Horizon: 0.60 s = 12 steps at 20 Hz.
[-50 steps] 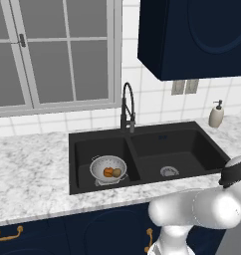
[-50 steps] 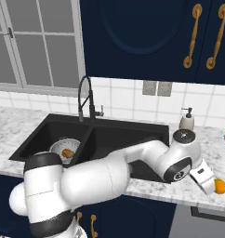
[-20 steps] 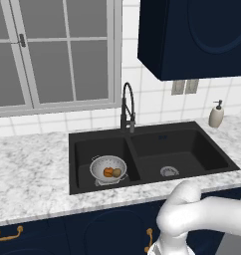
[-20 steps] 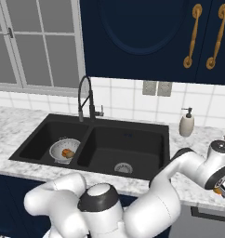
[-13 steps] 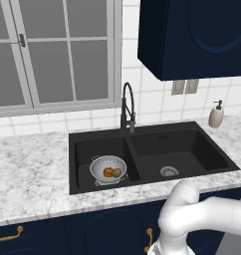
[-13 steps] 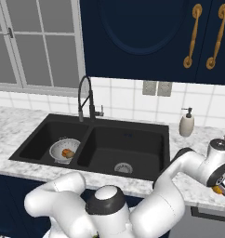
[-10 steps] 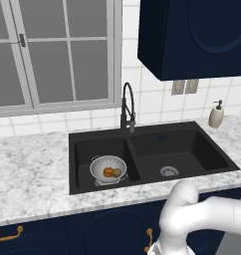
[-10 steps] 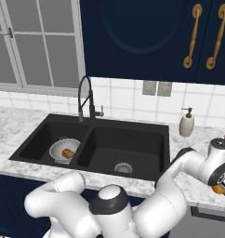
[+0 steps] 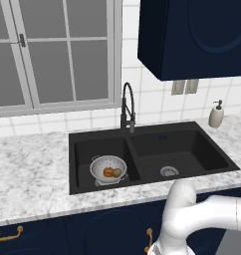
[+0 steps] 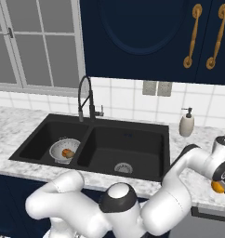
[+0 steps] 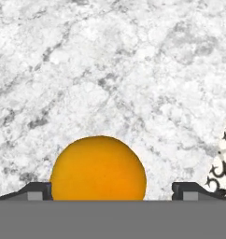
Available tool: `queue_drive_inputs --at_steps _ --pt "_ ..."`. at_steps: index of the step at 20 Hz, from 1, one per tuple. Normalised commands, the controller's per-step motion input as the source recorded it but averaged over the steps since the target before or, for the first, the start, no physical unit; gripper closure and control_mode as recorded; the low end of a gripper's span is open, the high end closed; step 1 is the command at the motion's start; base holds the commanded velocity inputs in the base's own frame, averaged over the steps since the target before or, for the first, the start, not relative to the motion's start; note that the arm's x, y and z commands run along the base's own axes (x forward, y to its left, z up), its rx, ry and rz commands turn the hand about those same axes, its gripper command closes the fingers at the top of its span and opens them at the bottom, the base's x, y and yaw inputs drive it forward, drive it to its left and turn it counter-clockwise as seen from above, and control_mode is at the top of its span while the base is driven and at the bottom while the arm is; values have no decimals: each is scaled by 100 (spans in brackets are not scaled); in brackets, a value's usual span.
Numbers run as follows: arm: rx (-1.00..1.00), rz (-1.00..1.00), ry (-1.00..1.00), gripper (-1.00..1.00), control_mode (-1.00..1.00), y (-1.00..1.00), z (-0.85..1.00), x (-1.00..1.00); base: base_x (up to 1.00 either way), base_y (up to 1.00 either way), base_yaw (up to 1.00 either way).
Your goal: Put the colander in the sink, put the peach, kiwi, orange in the colander, and turn on the sink faucet and pour water over the colander.
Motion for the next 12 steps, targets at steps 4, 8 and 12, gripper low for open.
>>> queue_drive_inputs --at_steps 4,8,12 --pt "7 -2 0 -100 -100 -1 -24 0 0 0 0" --pt "7 -4 0 -100 -100 0 -28 0 0 0 0" --pt "6 -6 1 -100 -100 2 -32 0 0 0 0"
